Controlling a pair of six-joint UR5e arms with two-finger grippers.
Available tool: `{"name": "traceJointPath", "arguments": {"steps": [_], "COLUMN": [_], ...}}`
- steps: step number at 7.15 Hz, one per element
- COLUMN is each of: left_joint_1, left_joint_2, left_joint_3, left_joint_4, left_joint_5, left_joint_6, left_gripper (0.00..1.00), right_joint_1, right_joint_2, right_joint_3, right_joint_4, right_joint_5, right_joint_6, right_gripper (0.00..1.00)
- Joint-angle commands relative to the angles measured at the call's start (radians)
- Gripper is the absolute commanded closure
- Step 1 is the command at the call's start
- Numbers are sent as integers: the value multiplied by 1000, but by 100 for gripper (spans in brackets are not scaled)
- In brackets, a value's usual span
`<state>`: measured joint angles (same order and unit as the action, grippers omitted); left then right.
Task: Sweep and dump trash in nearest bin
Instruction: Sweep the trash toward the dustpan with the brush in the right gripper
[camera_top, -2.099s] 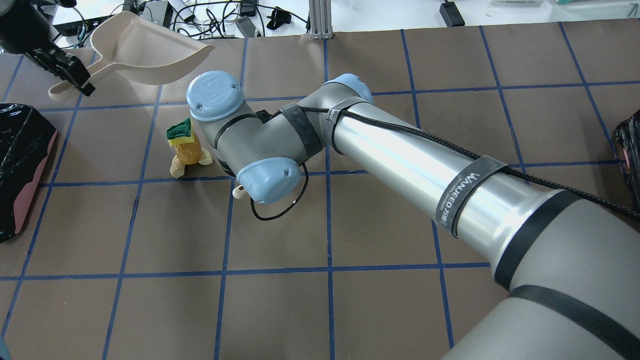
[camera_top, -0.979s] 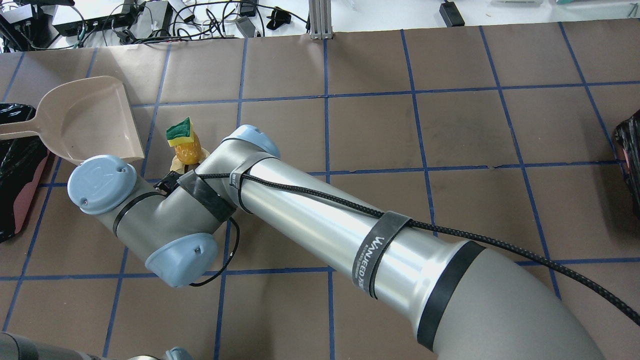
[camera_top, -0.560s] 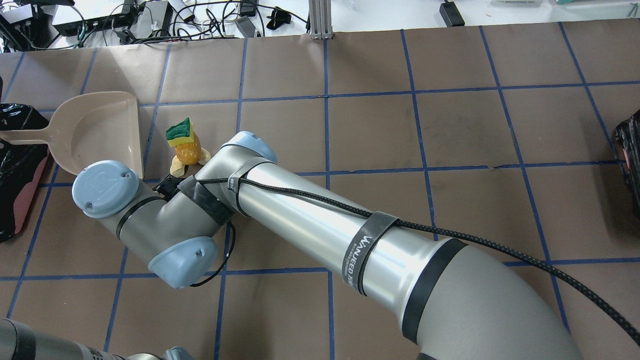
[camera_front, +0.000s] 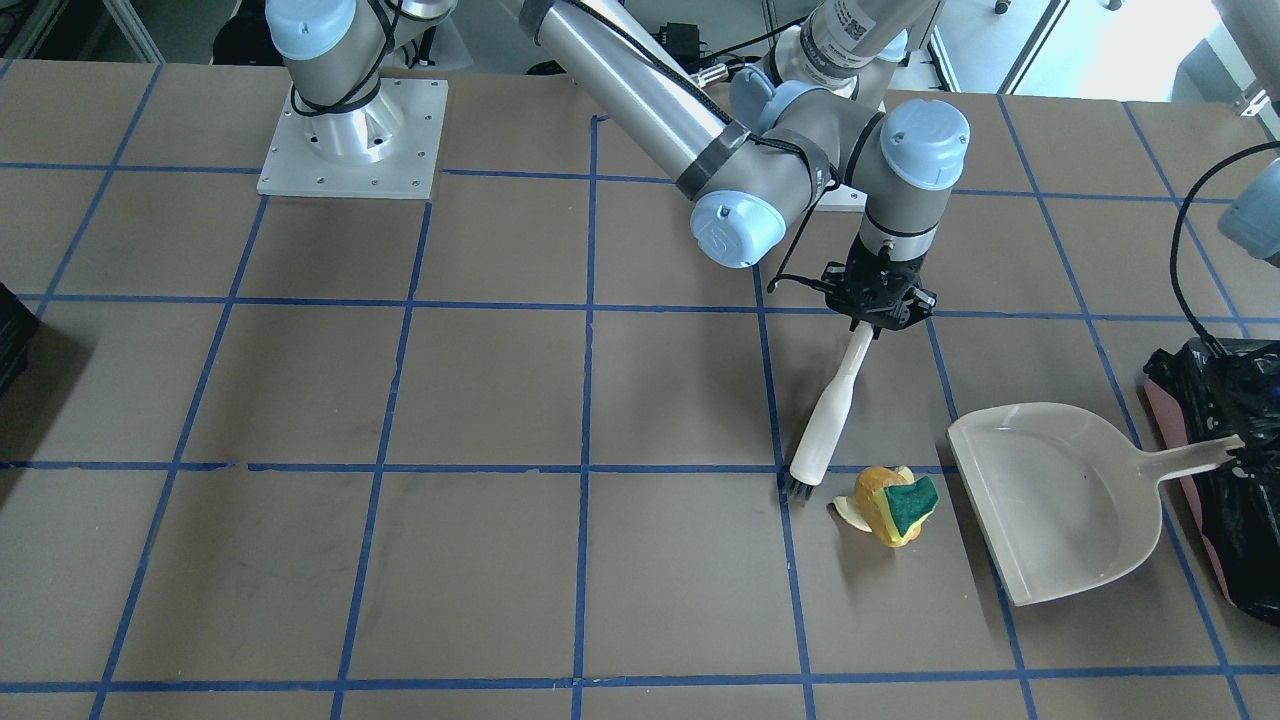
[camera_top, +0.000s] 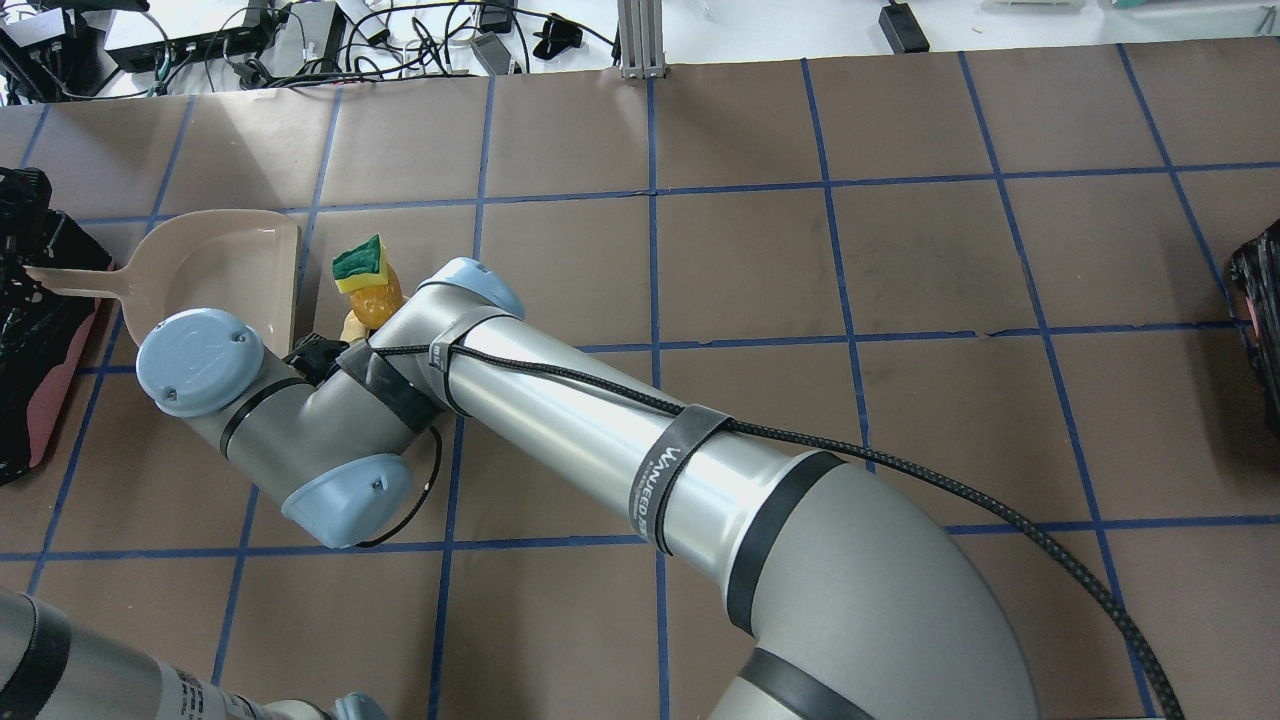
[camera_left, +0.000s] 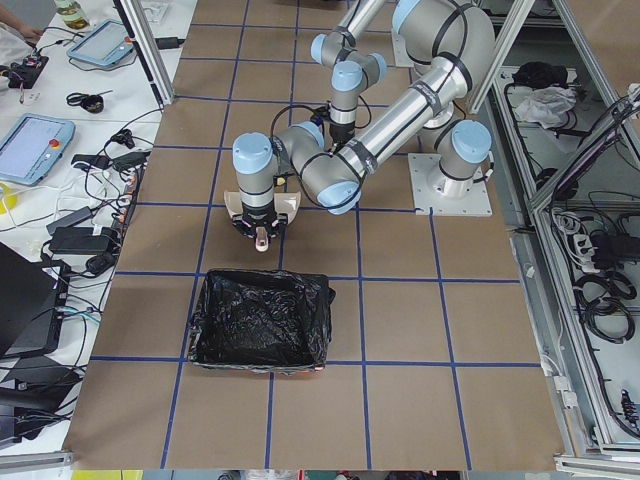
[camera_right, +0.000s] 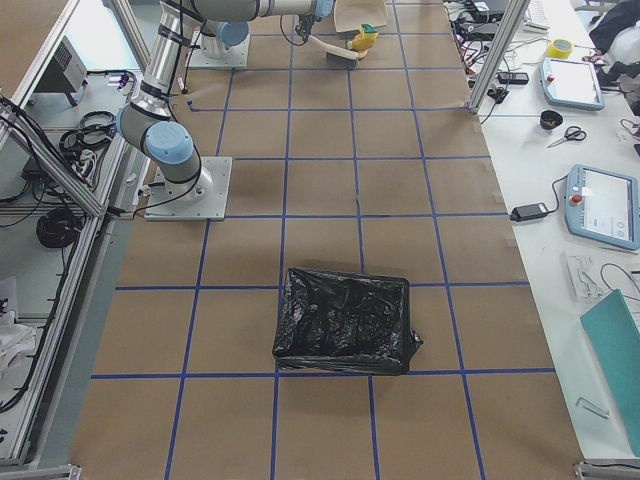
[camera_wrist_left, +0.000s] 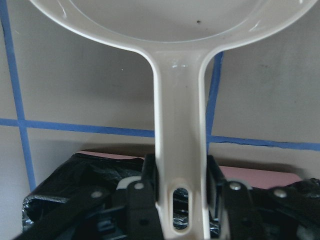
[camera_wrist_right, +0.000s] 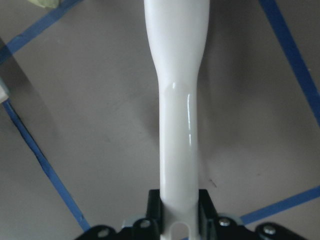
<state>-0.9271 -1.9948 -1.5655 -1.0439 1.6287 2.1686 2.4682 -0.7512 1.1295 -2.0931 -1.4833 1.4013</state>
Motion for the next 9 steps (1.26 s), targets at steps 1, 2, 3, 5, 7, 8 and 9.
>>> {"name": "traceJointPath", "arguments": {"steps": [1,2,3,5,7,8,9], "left_joint_1": [-45,-53,-55,-56,-84,-110,-113], "left_joint_2": [-42,-62,-81,-108,-119,-119,-122], "left_joint_3": [1,2,18,22,21,22,21], "left_joint_4": [41,62,59,48,50,56,57], "left_joint_5": [-1,-3,2,26,68,91,91], "left_joint_6": [11,-1,-3,-52,-64,-64,-66], "left_gripper": [100,100,100,100,100,100,100], "right_joint_1": [0,-2,-2,-6,-14,-18,-18], "right_joint_2": [32,36,36,36,21,13,13], "right_joint_3": [-34,-34,-36,-39,-33,-33,-33], "right_joint_4": [4,4,4,1,19,45,54], "right_joint_5": [27,35,35,37,32,32,35], "right_joint_6": [-33,-36,-36,-47,-97,-78,-35], "right_gripper": [100,100,100,100,100,100,100]}}
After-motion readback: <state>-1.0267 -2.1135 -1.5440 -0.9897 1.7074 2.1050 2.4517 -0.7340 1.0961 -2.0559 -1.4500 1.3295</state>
